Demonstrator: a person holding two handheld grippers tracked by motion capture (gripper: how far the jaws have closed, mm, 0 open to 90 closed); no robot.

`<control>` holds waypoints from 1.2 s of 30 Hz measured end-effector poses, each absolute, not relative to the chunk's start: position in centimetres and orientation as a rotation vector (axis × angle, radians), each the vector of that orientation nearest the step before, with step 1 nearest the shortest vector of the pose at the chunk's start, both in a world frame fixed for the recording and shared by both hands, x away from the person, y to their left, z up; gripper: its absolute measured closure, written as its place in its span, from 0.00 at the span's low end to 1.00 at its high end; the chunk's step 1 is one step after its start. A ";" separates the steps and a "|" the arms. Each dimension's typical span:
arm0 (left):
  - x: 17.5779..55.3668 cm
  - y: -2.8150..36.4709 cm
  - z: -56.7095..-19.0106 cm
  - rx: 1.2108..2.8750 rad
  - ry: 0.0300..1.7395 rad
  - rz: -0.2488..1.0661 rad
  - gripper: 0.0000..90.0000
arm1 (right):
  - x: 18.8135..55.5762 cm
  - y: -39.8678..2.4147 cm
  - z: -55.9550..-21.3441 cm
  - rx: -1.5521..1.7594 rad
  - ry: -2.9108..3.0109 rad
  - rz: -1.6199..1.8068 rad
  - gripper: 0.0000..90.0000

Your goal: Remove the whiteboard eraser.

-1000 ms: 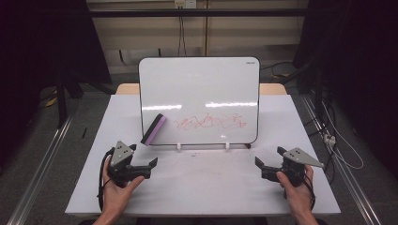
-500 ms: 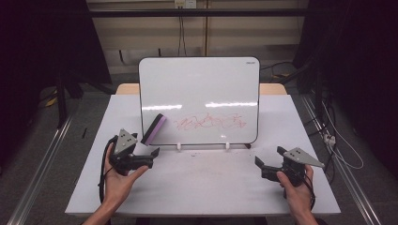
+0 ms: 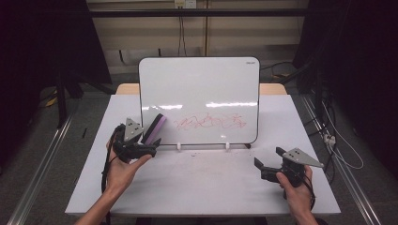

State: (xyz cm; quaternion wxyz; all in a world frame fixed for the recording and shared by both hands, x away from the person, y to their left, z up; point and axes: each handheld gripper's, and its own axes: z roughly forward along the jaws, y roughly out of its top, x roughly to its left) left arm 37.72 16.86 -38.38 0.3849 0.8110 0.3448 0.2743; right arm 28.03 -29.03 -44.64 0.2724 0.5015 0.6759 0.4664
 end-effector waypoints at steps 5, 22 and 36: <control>37.8 16.8 -38.9 2.131 0.896 0.767 0.19 | 28.2 -28.9 -44.7 1.357 1.820 1.251 0.06; 37.9 16.6 -40.6 2.179 0.871 0.742 0.55 | 28.1 -28.9 -44.7 1.354 1.821 1.239 0.06; 38.2 16.1 -40.9 2.182 0.900 0.810 0.69 | 28.0 -28.9 -44.6 1.360 1.816 1.231 0.06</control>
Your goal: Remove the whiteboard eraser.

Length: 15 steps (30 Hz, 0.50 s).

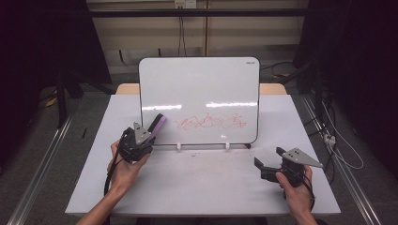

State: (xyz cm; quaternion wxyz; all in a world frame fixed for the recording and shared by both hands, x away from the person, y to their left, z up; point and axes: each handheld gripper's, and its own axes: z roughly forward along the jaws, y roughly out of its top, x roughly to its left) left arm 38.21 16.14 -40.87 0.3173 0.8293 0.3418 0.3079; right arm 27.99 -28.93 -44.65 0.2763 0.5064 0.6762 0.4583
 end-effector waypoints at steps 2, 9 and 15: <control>38.2 16.2 -40.8 2.179 0.902 0.798 0.69 | 28.1 -28.9 -44.6 1.361 1.814 1.231 0.06; 38.1 16.4 -40.4 2.144 0.892 0.788 0.71 | 28.1 -28.9 -44.8 1.351 1.825 1.230 0.06; 37.7 16.4 -40.1 2.126 0.885 0.782 0.71 | 28.1 -29.0 -44.8 1.353 1.825 1.238 0.06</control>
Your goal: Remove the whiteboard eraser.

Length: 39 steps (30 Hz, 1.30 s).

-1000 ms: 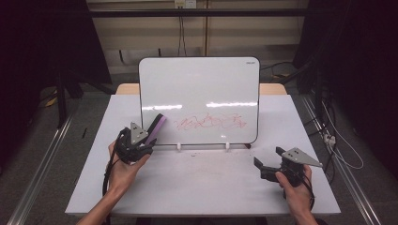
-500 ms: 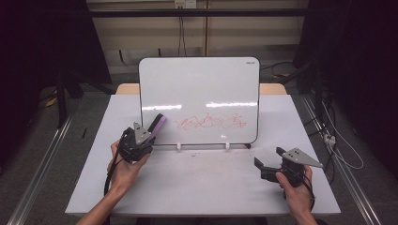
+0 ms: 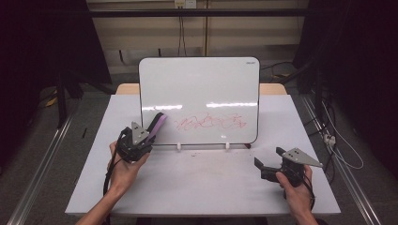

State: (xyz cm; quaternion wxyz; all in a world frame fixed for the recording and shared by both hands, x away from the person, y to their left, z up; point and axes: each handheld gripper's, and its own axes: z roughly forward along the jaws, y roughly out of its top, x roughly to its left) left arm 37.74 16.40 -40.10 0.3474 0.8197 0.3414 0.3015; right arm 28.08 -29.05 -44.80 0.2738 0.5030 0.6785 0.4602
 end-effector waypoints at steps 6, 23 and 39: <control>37.4 16.6 -39.8 2.066 0.884 0.728 0.71 | 28.0 -28.9 -44.8 1.348 1.837 1.248 0.06; 35.9 15.9 -39.3 1.880 0.822 0.506 0.71 | 28.0 -27.8 -44.5 1.276 1.891 1.318 0.05; 35.5 13.3 -38.6 1.778 0.766 0.299 0.71 | 29.4 -24.7 -42.5 1.205 1.982 1.446 0.03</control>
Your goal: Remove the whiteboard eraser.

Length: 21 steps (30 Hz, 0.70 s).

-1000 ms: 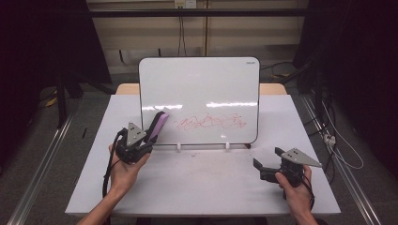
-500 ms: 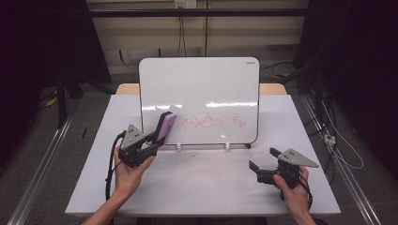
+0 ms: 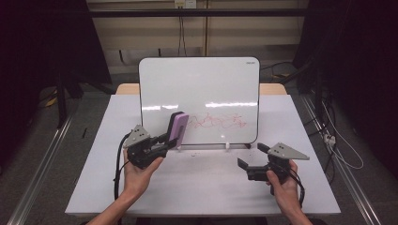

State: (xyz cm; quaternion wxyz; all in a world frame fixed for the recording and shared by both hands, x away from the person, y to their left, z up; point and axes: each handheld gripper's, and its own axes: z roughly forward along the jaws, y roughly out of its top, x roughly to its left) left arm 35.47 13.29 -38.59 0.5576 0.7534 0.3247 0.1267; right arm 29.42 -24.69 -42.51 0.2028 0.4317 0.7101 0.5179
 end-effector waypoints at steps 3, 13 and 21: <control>35.7 12.3 -38.4 1.780 0.750 0.276 0.71 | 30.3 -23.5 -41.8 1.178 2.004 1.463 0.03; 36.3 9.7 -37.6 1.767 0.706 0.269 0.71 | 32.4 -20.2 -39.1 1.083 1.957 1.607 0.03; 35.5 9.2 -38.9 1.771 0.710 0.270 0.71 | 33.6 -18.2 -38.7 1.078 1.903 1.738 0.09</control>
